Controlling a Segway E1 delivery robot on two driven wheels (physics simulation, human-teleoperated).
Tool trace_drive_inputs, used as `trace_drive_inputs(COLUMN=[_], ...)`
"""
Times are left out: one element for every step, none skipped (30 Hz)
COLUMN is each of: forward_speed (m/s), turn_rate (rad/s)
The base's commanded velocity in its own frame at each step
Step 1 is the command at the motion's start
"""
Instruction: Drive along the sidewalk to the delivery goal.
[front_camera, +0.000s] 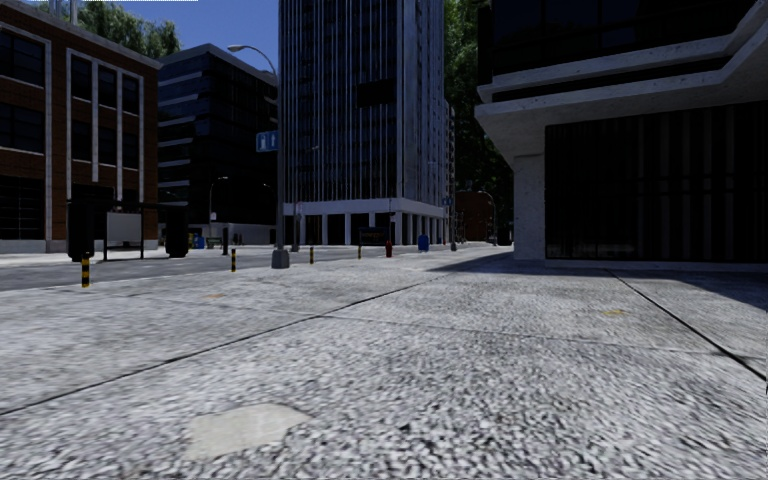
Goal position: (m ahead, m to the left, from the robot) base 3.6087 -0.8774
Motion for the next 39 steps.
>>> trace_drive_inputs(forward_speed=[2.0,2.0,2.0,2.0,2.0,2.0,2.0,2.0,2.0,2.0,2.0,2.0,2.0,2.0,2.0,2.0,2.0,2.0,2.0,2.0,2.0,2.0,2.0,2.0,2.0,1.96,1.83,1.83,1.68,1.6,1.57,1.56,1.56,1.56,1.56,1.55,1.55,1.55,1.55], turn_rate=[0.0,0.0,0.0,0.0,0.0,0.0,0.0,0.0,0.0,0.0,0.0,0.0,0.0,0.0,0.0,0.0,0.0,0.0,0.0,0.0,0.0,0.0,0.0,0.0,-0.1,-0.2,-0.23,-0.23,-0.27,-0.35,-0.41,-0.43,-0.43,-0.43,-0.43,-0.43,-0.43,-0.43,-0.44])
